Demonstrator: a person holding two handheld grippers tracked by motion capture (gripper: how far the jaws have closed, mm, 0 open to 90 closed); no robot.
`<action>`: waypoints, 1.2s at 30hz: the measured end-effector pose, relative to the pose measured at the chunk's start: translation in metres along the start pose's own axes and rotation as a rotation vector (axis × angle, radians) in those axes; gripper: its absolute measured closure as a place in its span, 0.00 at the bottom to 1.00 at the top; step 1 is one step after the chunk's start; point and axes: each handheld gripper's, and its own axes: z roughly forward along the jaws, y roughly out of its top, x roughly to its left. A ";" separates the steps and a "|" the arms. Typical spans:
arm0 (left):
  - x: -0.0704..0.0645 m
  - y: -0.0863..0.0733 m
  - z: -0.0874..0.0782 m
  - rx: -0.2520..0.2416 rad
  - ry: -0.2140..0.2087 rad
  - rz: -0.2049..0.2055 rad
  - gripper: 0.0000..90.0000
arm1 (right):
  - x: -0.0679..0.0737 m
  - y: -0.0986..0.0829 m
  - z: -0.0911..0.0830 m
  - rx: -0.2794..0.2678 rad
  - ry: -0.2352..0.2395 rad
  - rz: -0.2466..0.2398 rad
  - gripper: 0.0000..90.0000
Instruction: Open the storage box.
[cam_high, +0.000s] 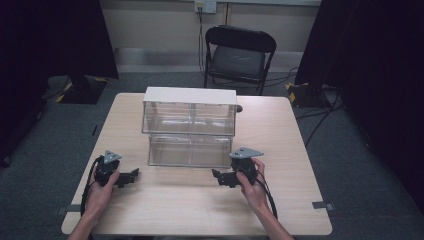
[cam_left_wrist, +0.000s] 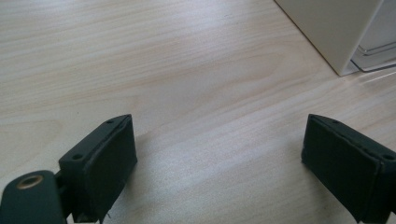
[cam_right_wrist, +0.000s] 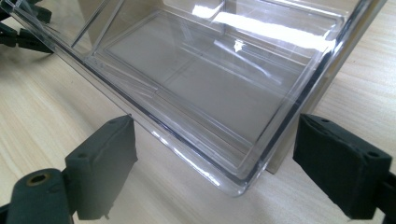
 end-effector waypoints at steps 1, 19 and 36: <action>0.000 0.000 0.000 0.000 0.000 0.000 0.11 | 0.000 0.000 0.000 0.000 0.000 0.000 0.14; 0.000 0.000 0.000 0.000 0.000 0.000 0.11 | 0.001 0.002 -0.004 -0.011 0.013 0.009 0.14; 0.000 0.000 0.000 0.000 0.000 0.000 0.11 | 0.001 0.007 -0.010 -0.025 0.024 0.011 0.13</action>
